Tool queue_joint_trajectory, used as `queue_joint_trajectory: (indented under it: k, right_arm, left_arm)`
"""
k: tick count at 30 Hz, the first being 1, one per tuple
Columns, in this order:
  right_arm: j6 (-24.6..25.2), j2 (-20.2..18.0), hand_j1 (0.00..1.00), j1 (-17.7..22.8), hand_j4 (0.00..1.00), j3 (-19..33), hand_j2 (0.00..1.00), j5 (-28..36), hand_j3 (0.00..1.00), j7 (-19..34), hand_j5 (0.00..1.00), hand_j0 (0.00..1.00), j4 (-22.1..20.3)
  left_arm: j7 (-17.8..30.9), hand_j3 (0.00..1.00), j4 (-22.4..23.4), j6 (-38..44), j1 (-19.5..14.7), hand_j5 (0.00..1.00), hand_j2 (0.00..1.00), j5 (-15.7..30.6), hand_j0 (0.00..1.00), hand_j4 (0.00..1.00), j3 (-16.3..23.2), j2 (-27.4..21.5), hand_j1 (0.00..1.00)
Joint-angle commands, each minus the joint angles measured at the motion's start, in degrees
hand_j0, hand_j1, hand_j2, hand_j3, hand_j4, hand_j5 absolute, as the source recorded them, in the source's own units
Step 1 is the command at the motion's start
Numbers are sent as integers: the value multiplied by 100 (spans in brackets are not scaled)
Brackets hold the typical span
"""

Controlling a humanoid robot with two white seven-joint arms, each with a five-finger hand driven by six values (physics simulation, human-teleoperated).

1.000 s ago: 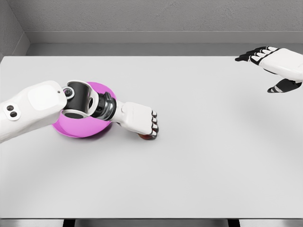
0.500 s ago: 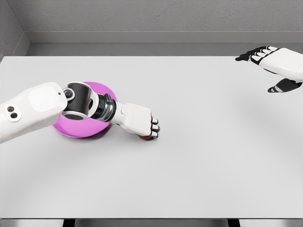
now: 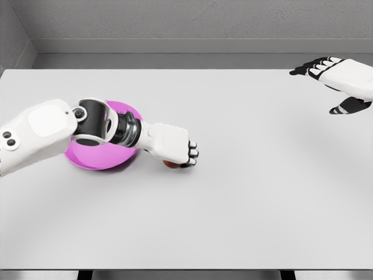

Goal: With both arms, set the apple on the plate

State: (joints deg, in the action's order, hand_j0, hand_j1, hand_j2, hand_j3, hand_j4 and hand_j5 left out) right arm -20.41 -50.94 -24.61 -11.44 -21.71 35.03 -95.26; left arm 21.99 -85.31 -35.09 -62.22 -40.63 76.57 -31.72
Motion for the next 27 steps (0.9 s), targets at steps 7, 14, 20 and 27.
queue_joint_trajectory:
  k: [7, 14, 20, 27]
  right_arm:
    - [10, -12, 100, 0, 100, 1, 100, 18, 100, -3, 100, 100, -1]
    - [10, -30, 100, 0, 100, 10, 100, 18, 100, -3, 100, 100, -10]
    - [10, -56, 100, -9, 100, 10, 100, 9, 100, -3, 100, 100, -19]
    - [10, -56, 100, -9, 100, 19, 100, 9, 100, -3, 100, 100, -19]
  left_arm:
    - [-2, 0, -47, 9, -9, 0, 0, 249, 0, 0, -1021, -291, 0]
    - [7, 0, -416, 9, 35, 0, 0, 600, 0, 0, -1514, -1697, 0]
    - [59, 0, 23, 9, 623, 0, 0, 574, 0, 0, -1768, -1926, 0]
    - [59, 8, 621, 9, 738, 8, 8, 513, 8, 8, -1769, -1575, 8]
